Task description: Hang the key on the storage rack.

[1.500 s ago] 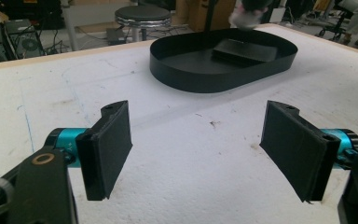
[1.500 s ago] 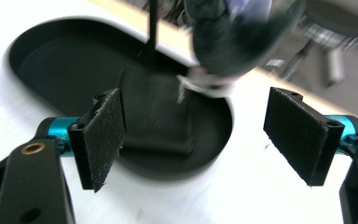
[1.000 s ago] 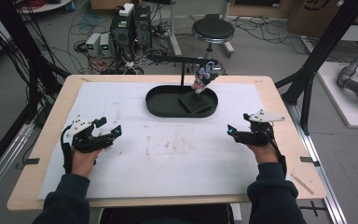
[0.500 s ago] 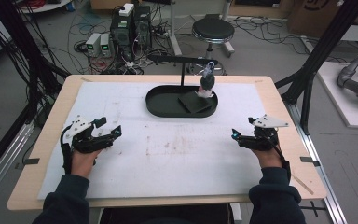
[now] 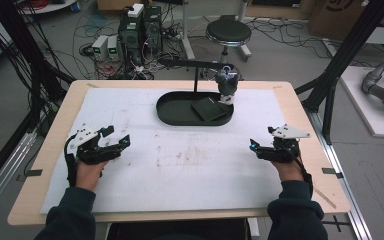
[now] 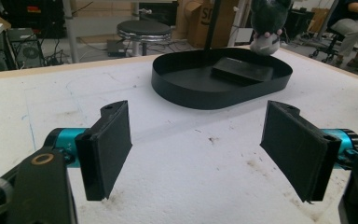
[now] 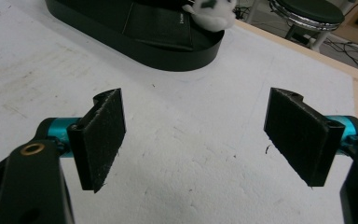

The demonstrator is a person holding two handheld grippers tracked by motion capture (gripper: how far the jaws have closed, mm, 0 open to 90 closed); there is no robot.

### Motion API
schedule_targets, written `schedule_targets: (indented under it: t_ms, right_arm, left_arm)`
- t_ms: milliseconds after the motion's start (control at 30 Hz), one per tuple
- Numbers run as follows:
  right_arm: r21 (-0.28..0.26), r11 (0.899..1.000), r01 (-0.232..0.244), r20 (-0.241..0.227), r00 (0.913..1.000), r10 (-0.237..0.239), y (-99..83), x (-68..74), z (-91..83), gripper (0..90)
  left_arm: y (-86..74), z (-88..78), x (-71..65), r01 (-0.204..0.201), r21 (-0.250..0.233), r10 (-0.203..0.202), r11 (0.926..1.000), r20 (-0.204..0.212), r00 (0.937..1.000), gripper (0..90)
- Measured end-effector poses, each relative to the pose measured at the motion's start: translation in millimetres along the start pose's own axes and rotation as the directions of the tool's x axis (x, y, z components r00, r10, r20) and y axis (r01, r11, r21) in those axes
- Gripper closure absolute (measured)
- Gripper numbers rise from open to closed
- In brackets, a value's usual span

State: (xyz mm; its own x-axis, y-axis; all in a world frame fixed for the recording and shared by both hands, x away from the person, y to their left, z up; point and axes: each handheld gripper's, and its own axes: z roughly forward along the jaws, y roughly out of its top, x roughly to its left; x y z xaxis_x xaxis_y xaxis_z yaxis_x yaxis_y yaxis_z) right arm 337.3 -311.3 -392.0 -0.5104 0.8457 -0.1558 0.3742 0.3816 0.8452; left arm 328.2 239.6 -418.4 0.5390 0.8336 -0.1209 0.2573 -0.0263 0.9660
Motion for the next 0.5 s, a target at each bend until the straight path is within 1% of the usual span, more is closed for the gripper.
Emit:
schedule_targets:
  t_ms: [367,400,500]
  right_arm:
    - [-0.008,1.000,-0.016,0.001,0.9999,0.016,-4.0,-3.8,1.6,21.1]
    - [-0.008,1.000,-0.012,0.001,0.9999,0.013,-4.3,-4.1,1.9,21.1]
    - [-0.008,1.000,-0.013,0.002,0.9999,0.013,-4.4,-3.5,2.4,21.1]
  left_arm:
    - [0.1,-0.3,2.1,0.009,-0.007,-0.010,0.9999,-0.010,0.9999,23.8]
    - [0.2,-0.4,2.5,0.004,-0.003,-0.004,1.0000,-0.009,0.9999,23.8]
    - [0.1,-0.1,1.7,0.005,-0.001,-0.005,1.0000,-0.011,0.9999,23.8]
